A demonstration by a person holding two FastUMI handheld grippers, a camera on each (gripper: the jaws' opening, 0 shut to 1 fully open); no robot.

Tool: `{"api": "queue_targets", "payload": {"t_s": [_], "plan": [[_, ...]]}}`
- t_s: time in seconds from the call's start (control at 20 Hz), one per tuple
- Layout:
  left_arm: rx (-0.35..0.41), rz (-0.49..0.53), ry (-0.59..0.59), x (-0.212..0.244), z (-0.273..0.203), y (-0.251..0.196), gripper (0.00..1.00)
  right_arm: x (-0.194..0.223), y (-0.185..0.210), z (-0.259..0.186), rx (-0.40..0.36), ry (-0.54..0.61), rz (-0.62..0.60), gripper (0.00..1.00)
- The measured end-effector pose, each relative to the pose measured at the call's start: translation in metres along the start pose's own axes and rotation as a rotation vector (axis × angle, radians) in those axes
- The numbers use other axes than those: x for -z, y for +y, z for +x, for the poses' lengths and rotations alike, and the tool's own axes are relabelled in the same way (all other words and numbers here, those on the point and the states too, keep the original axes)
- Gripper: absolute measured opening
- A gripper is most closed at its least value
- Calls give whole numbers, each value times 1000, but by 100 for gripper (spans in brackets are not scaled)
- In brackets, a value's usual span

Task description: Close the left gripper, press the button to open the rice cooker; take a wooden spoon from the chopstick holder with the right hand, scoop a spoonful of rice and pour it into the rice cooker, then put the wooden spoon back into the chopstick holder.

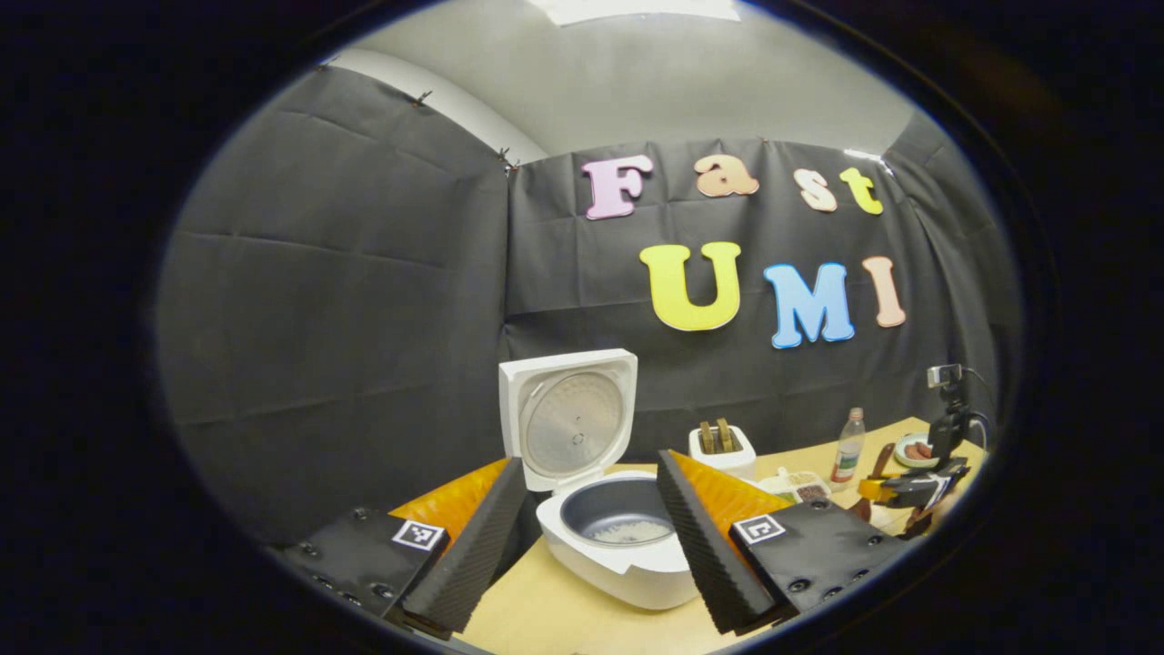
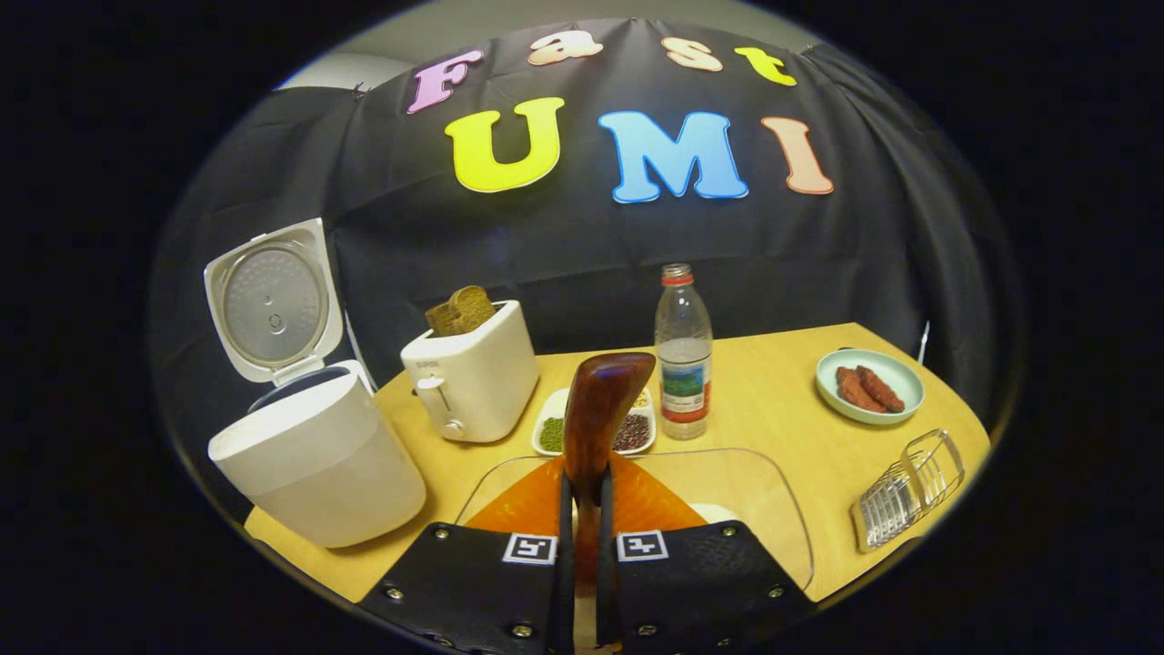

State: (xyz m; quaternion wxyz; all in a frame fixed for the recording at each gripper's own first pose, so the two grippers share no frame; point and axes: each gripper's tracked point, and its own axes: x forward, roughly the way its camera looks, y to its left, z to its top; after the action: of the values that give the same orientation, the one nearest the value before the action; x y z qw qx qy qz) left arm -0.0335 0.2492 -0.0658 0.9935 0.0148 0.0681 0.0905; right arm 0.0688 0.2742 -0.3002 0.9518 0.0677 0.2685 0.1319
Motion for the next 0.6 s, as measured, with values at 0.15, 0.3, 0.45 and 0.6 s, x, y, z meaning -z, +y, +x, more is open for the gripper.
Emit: {"api": "queue_targets", "payload": {"t_s": [0.15,0.3,0.45,0.6], "plan": [[3,8,-11,-3,-4,-3,94,3,8,-1,-37,28,60,10],[-7,15,-11,-4,-8,-3,95,9,11,-2,-85,84,247,10],[-19,10,-12,-5,-16,-3,95,14,-4,0,-85,137,446,10],[-30,5,-16,-11,-18,-6,99,22,-20,0,-78,176,578,10]]}}
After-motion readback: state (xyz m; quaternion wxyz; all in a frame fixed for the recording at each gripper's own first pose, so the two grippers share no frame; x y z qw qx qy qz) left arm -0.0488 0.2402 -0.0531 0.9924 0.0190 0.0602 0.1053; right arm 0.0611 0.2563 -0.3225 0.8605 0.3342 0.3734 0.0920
